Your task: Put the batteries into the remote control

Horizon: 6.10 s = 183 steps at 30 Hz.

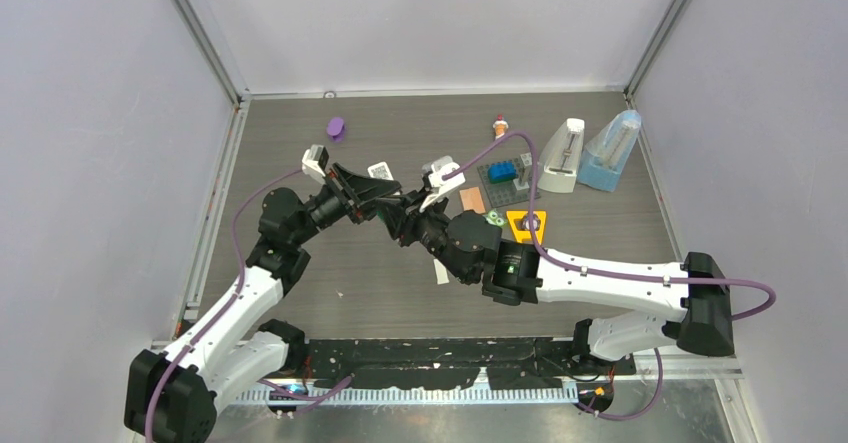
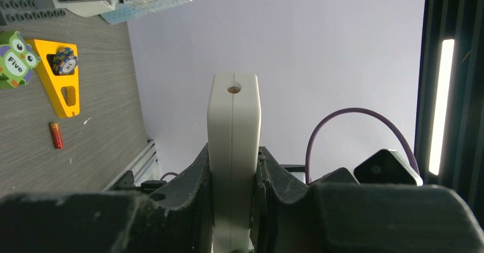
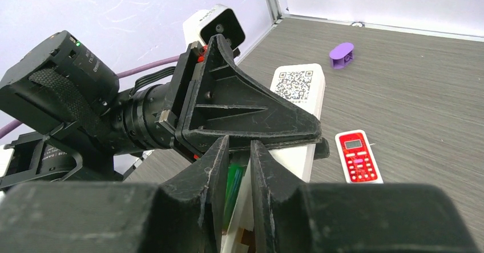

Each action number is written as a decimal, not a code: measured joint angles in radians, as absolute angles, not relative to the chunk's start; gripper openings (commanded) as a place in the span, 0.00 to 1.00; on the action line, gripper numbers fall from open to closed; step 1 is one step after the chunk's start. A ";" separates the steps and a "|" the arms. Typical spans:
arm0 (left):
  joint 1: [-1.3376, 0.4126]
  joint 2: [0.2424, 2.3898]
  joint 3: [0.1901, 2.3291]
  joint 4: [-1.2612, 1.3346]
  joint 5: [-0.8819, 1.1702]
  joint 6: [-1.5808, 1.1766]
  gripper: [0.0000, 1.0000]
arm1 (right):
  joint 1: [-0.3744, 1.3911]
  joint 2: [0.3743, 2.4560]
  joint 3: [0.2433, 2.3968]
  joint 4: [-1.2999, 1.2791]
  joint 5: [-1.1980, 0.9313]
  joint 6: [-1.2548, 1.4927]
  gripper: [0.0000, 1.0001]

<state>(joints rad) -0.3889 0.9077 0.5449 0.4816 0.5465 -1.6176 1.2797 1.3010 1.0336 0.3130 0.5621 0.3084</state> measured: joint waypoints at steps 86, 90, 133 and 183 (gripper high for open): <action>0.113 0.868 1.175 -0.955 0.121 -0.566 0.00 | 1.381 2.145 1.510 -0.214 -0.171 -0.419 0.05; 0.113 0.868 1.158 -0.948 0.136 -0.567 0.00 | 1.377 2.123 1.470 -0.180 -0.139 -0.384 0.06; -0.220 1.110 0.677 0.726 0.634 -1.491 0.00 | 1.056 1.303 1.333 -0.167 0.254 0.422 0.08; -0.238 1.163 0.640 0.796 0.656 -1.620 0.00 | 1.118 1.381 1.281 -0.014 0.338 0.232 0.29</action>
